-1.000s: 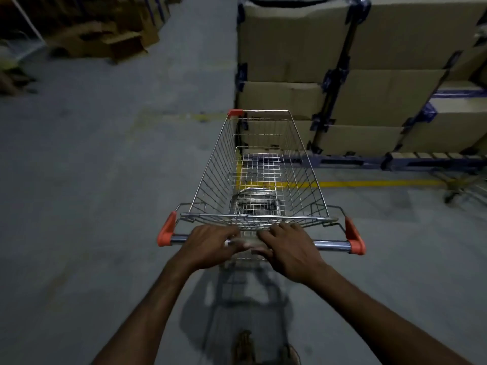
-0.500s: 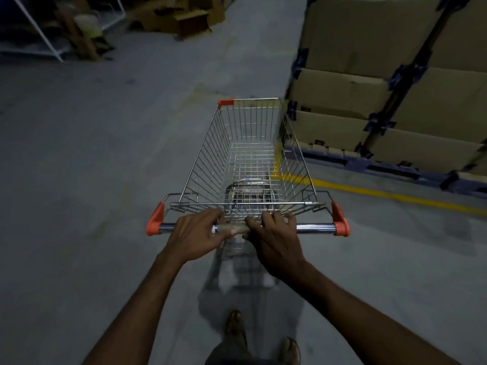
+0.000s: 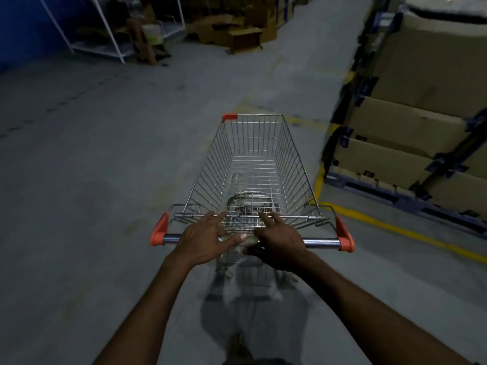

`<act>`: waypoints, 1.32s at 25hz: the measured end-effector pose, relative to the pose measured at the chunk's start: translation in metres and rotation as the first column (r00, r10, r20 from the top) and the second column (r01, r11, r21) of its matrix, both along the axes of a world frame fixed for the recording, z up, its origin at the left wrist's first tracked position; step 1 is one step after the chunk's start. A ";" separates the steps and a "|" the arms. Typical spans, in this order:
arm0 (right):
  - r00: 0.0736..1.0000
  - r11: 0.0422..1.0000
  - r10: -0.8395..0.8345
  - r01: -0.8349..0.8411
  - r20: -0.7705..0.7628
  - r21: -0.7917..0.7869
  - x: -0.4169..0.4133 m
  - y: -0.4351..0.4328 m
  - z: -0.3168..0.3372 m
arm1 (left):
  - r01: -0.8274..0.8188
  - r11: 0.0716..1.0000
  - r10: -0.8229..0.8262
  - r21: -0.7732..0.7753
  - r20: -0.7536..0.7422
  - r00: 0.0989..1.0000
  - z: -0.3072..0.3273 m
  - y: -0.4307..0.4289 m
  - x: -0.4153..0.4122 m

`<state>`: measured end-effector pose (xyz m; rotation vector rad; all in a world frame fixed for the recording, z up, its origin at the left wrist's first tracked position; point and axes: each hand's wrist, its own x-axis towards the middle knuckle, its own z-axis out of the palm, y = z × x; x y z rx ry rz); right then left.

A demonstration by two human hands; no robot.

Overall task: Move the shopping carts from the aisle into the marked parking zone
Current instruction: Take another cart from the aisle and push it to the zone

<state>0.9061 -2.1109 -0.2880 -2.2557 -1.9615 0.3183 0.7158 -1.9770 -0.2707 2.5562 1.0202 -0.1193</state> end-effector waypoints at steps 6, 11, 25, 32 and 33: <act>0.993 0.989 0.109 -0.103 0.053 -0.103 -0.017 0.099 0.005 | -0.040 0.998 0.038 -0.058 -0.036 0.999 0.015 0.085 -0.027; 0.978 0.988 0.142 -0.131 0.151 -0.082 -0.021 0.166 0.017 | -0.084 0.995 0.082 -0.048 -0.039 0.996 0.011 0.137 -0.040; 0.923 0.929 0.355 -0.366 0.145 0.059 -0.024 0.427 0.003 | -0.288 0.934 0.277 0.212 0.082 0.957 -0.018 0.342 -0.068; 0.853 0.831 0.511 -0.522 0.110 0.190 -0.041 0.568 -0.024 | -0.420 0.883 0.404 0.210 0.113 0.908 -0.007 0.449 -0.089; 0.857 0.839 0.503 -0.515 0.109 0.175 -0.045 0.586 -0.021 | -0.427 0.881 0.410 0.205 0.121 0.904 -0.005 0.463 -0.093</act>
